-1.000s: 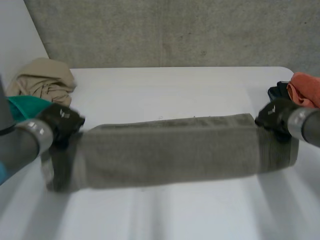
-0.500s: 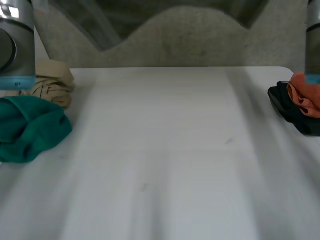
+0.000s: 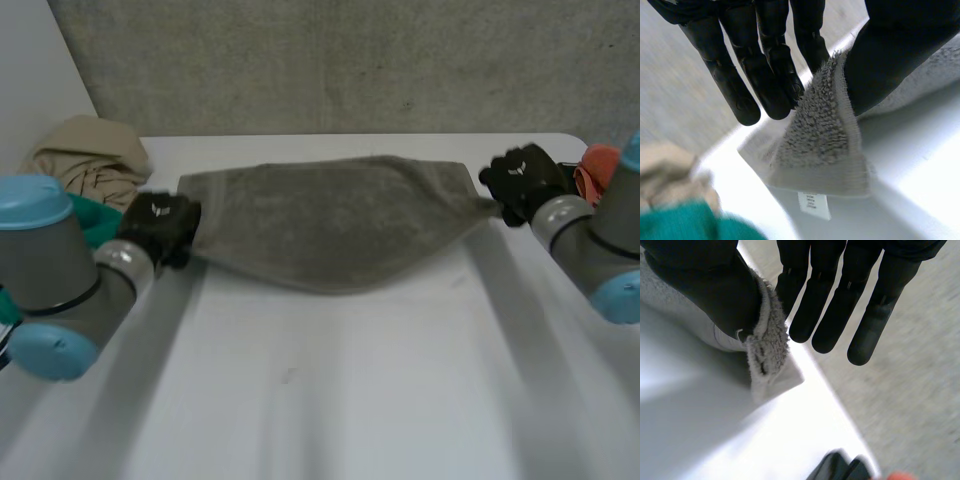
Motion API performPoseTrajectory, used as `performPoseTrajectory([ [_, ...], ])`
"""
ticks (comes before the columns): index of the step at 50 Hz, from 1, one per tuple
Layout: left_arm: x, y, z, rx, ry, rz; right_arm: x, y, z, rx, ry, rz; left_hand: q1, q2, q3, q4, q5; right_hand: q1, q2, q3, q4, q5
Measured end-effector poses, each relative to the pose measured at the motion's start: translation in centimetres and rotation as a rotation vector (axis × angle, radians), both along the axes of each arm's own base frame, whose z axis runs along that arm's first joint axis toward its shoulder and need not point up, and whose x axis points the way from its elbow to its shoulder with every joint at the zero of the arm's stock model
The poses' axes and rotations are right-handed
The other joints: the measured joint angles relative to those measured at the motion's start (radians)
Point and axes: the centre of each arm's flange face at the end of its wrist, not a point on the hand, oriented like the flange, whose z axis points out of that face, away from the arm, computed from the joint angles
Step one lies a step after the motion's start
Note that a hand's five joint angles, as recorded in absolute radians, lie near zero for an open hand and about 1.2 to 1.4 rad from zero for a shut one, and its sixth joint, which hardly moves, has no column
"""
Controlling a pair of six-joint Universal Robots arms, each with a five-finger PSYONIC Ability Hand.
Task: Fold the laundry.
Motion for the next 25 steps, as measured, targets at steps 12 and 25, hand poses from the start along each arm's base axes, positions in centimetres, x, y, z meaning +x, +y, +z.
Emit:
performPoseTrajectory([
  [12, 4.8, 12.6, 3.2, 0.503, -0.330, -0.106, -6.8, 8.4, 3.5, 0.467, 0.330, 0.002, 0.000, 0.000, 0.000, 0.000, 0.000, 0.000, 0.000, 0.000, 0.000, 0.000],
  [25, 1.6, 5.8, 4.1, 0.172, -0.347, -0.159, -5.2, 4.3, 0.5, 0.370, 0.269, -0.012, 0.000, 0.000, 0.000, 0.000, 0.000, 0.000, 0.000, 0.000, 0.000, 0.000],
])
